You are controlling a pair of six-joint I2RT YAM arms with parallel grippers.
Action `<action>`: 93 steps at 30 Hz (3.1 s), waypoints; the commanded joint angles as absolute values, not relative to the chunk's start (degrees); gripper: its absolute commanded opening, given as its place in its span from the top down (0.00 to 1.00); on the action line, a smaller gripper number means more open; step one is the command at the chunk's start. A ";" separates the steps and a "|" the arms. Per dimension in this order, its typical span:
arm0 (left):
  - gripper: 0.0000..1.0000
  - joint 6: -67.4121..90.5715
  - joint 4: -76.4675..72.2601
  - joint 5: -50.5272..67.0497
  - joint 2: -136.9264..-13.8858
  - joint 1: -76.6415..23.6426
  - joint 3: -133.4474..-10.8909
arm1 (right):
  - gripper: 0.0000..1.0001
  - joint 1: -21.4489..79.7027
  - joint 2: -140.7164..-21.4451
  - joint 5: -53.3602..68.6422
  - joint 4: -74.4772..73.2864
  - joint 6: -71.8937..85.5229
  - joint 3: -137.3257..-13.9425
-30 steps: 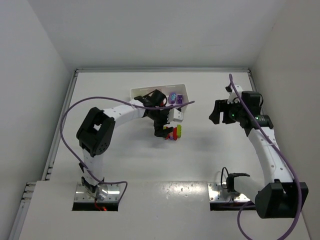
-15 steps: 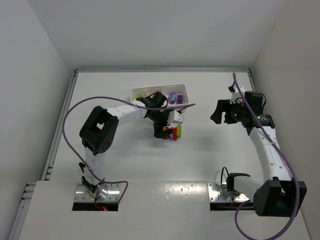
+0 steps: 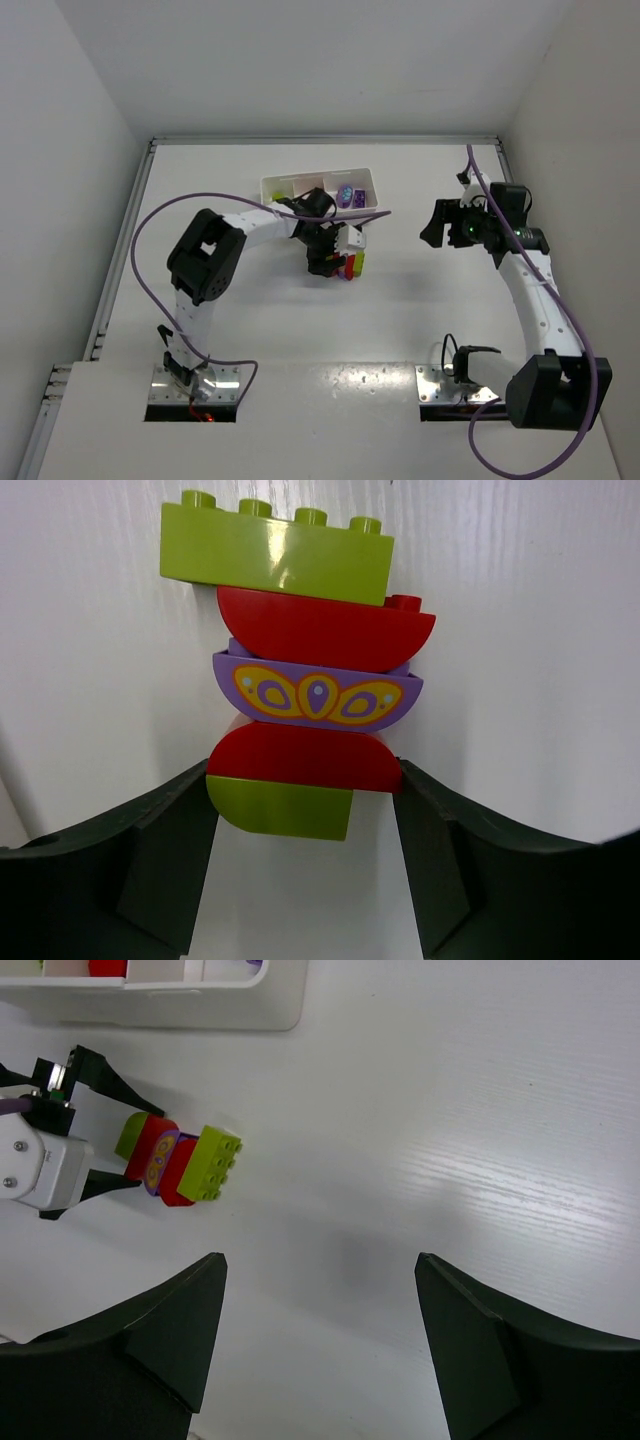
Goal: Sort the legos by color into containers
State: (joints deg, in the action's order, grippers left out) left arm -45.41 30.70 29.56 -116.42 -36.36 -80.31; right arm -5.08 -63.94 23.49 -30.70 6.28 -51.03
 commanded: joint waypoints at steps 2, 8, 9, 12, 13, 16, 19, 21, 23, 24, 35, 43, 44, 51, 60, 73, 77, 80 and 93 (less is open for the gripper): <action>0.27 -47.02 30.49 30.32 -116.63 -35.33 -80.68 | 0.23 -5.80 -64.25 24.61 -29.27 6.86 -52.03; 0.37 -47.02 30.50 30.32 -117.16 -34.80 -80.68 | 0.23 -5.80 -64.78 25.14 -28.74 6.86 -52.03; 0.46 -47.54 30.50 31.11 -117.16 -34.80 -80.68 | 0.23 -5.80 -64.78 25.66 -28.74 6.86 -52.03; 0.59 -48.33 31.03 32.51 -116.46 -34.80 -80.68 | 0.23 -5.80 -65.30 26.19 -28.22 6.86 -52.03; 0.61 -48.34 31.55 33.04 -116.46 -34.80 -80.68 | 0.23 -5.80 -65.30 26.19 -28.21 6.86 -52.03; 0.67 -48.87 31.55 34.98 -115.14 -34.80 -80.68 | 0.23 -5.80 -65.30 27.94 -28.21 6.86 -52.03; 0.70 -46.42 31.55 37.08 -112.16 -34.28 -80.16 | 0.23 -5.80 -65.92 32.68 -28.21 8.60 -51.42; 0.70 -44.57 30.94 38.75 -109.53 -34.28 -79.63 | 0.23 -5.80 -66.45 38.98 -27.52 10.98 -50.37; 0.70 -40.28 28.84 39.46 -107.33 -34.28 -77.88 | 0.23 -4.66 -67.84 43.22 -26.02 14.83 -48.70; 0.70 -38.86 27.52 39.46 -106.10 -34.28 -77.26 | 0.23 -4.66 -67.85 47.59 -25.23 16.68 -47.13; 0.72 -30.76 21.09 38.85 -97.38 -36.73 -76.11 | 0.21 -4.66 -77.07 65.54 -2.66 42.61 -41.31; 0.72 -29.62 19.86 39.46 -95.71 -37.79 -76.11 | 0.19 -3.60 -79.80 69.26 5.36 48.87 -42.98; 0.72 -29.01 19.86 39.46 -95.19 -38.40 -76.64 | 0.19 -3.60 -80.33 69.26 5.36 48.87 -42.98; 0.73 -28.48 19.34 39.46 -94.66 -39.46 -77.70 | 0.19 -2.46 -81.91 69.26 5.36 48.25 -43.51; 0.73 -27.95 19.34 39.99 -94.66 -40.52 -78.75 | 0.44 -1.41 -83.06 69.79 7.56 48.25 -44.12; 0.46 -24.80 16.62 37.88 -93.96 -41.04 -77.18 | 1.00 0.26 -83.42 73.56 9.23 47.12 -44.65; 0.04 -19.70 16.08 40.58 -92.82 -39.39 -75.07 | 1.00 -0.79 -82.18 74.71 8.44 45.89 -45.18; 0.00 -14.34 16.08 46.20 -91.59 -35.97 -74.54 | 1.00 -1.93 -81.13 75.94 7.12 43.78 -45.70; 0.19 10.88 14.24 84.34 -104.56 -24.17 -79.44 | 1.00 -1.85 -78.31 79.45 5.89 40.17 -47.45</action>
